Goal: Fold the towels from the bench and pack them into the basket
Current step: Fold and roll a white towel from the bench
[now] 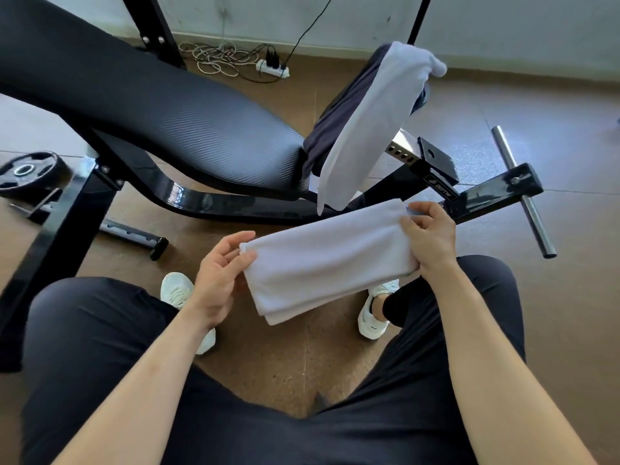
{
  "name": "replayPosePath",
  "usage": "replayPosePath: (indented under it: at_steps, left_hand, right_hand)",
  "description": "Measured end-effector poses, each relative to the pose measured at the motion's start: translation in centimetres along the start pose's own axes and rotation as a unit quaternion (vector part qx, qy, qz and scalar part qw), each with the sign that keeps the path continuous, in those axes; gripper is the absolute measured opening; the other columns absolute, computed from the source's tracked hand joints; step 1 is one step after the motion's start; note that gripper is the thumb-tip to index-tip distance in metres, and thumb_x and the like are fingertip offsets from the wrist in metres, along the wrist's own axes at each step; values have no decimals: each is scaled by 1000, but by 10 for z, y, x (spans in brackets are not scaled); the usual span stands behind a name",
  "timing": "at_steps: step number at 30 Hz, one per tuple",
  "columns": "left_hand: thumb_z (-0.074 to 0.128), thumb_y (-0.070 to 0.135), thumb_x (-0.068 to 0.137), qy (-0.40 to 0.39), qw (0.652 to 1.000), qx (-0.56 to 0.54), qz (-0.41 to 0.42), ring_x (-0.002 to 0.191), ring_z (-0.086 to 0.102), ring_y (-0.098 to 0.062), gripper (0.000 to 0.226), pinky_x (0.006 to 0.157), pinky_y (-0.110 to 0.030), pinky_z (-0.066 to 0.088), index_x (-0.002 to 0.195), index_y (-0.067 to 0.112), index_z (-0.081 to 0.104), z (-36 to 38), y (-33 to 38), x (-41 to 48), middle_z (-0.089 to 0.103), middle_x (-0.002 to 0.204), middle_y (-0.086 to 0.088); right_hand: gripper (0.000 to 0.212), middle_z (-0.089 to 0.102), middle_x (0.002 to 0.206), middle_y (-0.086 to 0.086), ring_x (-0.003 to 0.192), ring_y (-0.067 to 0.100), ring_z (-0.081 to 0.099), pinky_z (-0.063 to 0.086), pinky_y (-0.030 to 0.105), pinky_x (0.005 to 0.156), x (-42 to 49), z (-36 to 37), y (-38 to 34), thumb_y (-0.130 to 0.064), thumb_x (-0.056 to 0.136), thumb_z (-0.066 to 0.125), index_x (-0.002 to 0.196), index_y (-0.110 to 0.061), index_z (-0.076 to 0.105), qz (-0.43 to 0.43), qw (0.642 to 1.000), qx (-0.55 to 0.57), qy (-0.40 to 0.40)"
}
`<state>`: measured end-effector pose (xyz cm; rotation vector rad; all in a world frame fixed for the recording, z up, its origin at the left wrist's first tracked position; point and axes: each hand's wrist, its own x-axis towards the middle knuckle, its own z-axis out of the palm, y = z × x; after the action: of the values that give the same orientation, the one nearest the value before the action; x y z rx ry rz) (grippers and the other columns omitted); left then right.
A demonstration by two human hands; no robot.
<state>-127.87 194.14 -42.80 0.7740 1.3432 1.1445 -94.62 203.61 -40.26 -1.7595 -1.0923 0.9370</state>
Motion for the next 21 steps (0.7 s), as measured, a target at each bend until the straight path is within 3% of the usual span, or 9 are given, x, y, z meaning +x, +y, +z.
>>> replayPosePath:
  at_steps: [3, 6, 9, 12, 18, 21]
  left_hand:
    - [66, 19, 95, -20, 1000, 21, -6, 114, 62, -32, 20, 95, -53, 54, 111, 30, 71, -6, 5, -1, 67, 118, -5]
    - [71, 15, 92, 6, 999, 40, -2, 110, 65, -34, 15, 91, -54, 57, 104, 24, 70, -10, 7, 0, 68, 113, -9]
    - [75, 11, 89, 65, 997, 36, 7, 102, 70, -33, 15, 85, -54, 60, 99, 13, 64, -11, 7, 1, 70, 106, -14]
    - [76, 11, 87, 106, 994, 34, 17, 99, 69, -35, 18, 84, -54, 59, 88, 11, 59, -11, 6, 2, 68, 101, -17]
    - [73, 14, 91, 109, 994, 32, -4, 105, 71, -21, 33, 87, -47, 62, 120, 21, 59, -12, 3, 5, 72, 113, -3]
    - [74, 16, 90, 109, 993, 41, -18, 108, 70, -20, 29, 90, -47, 61, 118, 18, 68, -13, -1, 7, 73, 113, -2]
  right_hand:
    - [43, 73, 100, -5, 92, 12, 67, 53, 30, 82, 0, -3, 1, -11, 98, 60, 136, -33, 59, -20, 997, -33, -66]
    - [43, 71, 104, -6, 97, 17, 67, 53, 31, 86, -1, -2, 2, -7, 99, 55, 131, -35, 67, -40, 993, -60, -91]
    - [39, 63, 105, -14, 93, 7, 60, 44, 18, 79, -4, 1, -1, -3, 101, 52, 125, -26, 71, -39, 995, -54, -79]
    - [36, 64, 111, -8, 88, 3, 56, 43, 17, 75, -4, 5, 1, -6, 102, 52, 123, -25, 73, -36, 996, -51, -68]
    - [33, 61, 95, -11, 80, 7, 56, 44, 16, 71, -9, 10, 0, -7, 101, 56, 122, -28, 71, -69, 994, -35, -79]
    - [33, 58, 80, -4, 65, 1, 50, 43, 10, 65, -16, 16, -1, -8, 99, 60, 121, -30, 70, -121, 986, -44, -107]
